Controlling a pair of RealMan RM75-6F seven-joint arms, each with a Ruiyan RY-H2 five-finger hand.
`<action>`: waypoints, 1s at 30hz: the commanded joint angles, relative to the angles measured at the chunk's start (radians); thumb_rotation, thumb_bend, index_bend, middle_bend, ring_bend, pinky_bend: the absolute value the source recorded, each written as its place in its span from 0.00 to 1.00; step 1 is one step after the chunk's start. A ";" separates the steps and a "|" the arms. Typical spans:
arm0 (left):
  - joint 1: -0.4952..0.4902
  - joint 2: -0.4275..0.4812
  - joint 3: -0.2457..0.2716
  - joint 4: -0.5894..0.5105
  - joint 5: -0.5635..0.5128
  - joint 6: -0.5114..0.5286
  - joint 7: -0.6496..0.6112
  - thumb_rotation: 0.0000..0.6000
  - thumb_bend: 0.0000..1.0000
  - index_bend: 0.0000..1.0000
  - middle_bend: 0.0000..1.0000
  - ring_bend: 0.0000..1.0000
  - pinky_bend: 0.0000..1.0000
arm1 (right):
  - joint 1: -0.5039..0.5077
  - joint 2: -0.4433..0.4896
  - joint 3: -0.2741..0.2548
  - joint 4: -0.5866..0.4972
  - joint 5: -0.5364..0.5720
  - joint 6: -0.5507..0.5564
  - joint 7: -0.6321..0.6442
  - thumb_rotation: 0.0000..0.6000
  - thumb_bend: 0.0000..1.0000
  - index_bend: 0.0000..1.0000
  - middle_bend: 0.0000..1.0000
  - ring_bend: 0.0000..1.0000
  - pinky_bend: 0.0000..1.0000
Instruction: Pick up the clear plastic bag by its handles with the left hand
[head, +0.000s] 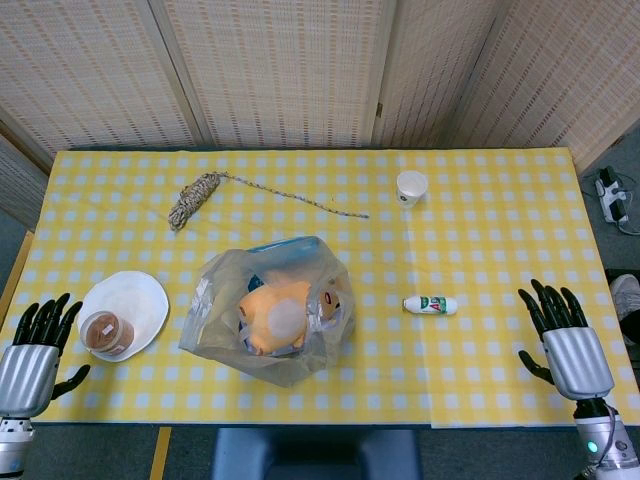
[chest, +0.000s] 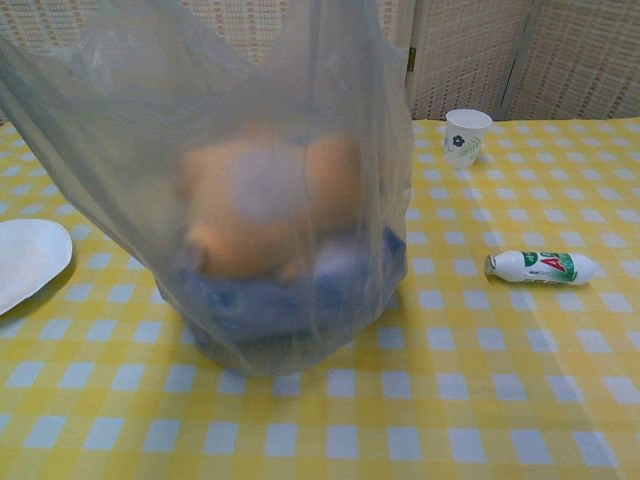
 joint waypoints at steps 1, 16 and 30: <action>0.000 0.000 0.002 -0.001 0.002 -0.003 0.001 1.00 0.23 0.03 0.05 0.01 0.00 | 0.000 0.000 -0.001 0.000 0.000 -0.001 -0.001 1.00 0.27 0.00 0.00 0.00 0.00; -0.127 0.079 0.091 0.027 0.311 0.051 -0.792 1.00 0.20 0.07 0.10 0.04 0.08 | -0.026 0.027 -0.017 0.001 -0.033 0.040 0.049 1.00 0.27 0.00 0.00 0.00 0.00; -0.328 0.205 0.126 -0.051 0.371 -0.058 -1.215 1.00 0.11 0.03 0.02 0.00 0.00 | -0.018 0.036 -0.033 -0.004 -0.059 0.017 0.064 1.00 0.27 0.00 0.00 0.00 0.00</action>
